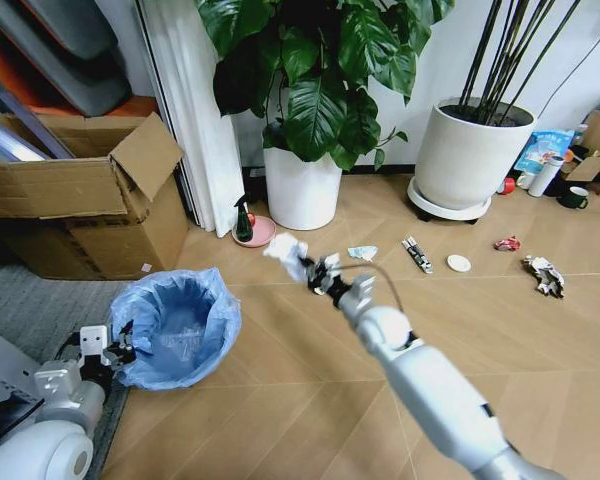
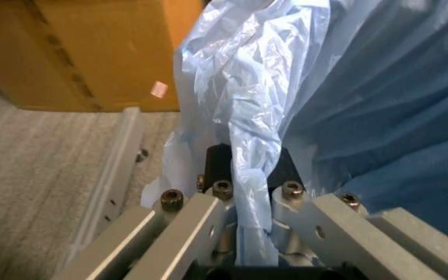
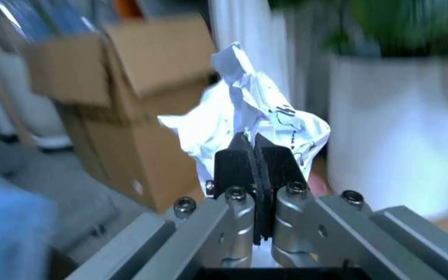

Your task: Pick up the trash bin and place the garbage on the floor into it.

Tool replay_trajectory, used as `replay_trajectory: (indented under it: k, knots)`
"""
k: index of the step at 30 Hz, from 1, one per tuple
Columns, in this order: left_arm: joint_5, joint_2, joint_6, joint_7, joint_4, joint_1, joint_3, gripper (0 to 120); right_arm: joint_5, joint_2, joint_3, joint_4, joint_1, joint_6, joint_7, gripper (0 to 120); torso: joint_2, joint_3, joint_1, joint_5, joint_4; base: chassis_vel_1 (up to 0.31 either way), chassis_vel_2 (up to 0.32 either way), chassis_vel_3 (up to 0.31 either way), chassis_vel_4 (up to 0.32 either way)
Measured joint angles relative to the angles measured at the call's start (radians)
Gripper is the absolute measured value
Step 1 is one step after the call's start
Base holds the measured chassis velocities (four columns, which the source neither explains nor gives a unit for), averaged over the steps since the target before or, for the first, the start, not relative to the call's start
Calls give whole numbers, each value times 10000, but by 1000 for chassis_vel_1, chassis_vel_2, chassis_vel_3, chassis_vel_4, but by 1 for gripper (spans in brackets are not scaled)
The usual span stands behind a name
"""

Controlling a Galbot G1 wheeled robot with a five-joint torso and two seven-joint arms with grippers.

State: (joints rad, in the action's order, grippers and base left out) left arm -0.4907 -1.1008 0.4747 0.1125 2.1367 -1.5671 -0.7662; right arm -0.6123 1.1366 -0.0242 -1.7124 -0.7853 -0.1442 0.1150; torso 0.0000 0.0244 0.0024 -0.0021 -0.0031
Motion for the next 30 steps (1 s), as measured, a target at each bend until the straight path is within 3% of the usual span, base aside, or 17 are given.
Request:
replay_trajectory:
  k: [3,5,7,17,25,28,30]
  knots:
    - [-398,319,440,159,-236,405,350,0,-1147,-568,530,-1440,175,-449,-497,0,0,0,0,4,0,0,0,0,0]
    - [-517,403,539,206,-286,484,422,0,-1392,-637,754,-1678,264,-528,-606,0,0,0,0,2,3,0,0,0,0]
    - [-971,792,889,353,-479,819,670,0,-2029,-721,1738,-2178,678,-708,-900,0,0,0,0,0,5,0,0,0,0]
    - [-1908,1314,1413,474,-679,1205,908,0,-2620,320,4227,-1987,1580,-900,-1449,0,0,0,0,-1,8,0,0,0,0]
    - [-2150,1358,1574,417,-763,1365,911,0,-2483,307,4845,-1820,1612,-1154,-1657,0,0,1,0,0,3,0,0,0,0]
    - [-2202,1403,1595,389,-796,1409,888,0,-2413,210,4916,-1862,1570,-1207,-1734,8,0,1,0,3,3,0,0,0,0]
    - [-2255,1441,1605,364,-843,1460,878,0,-2340,190,4983,-1890,1522,-1209,-1817,19,0,1,0,2,3,0,0,0,0]
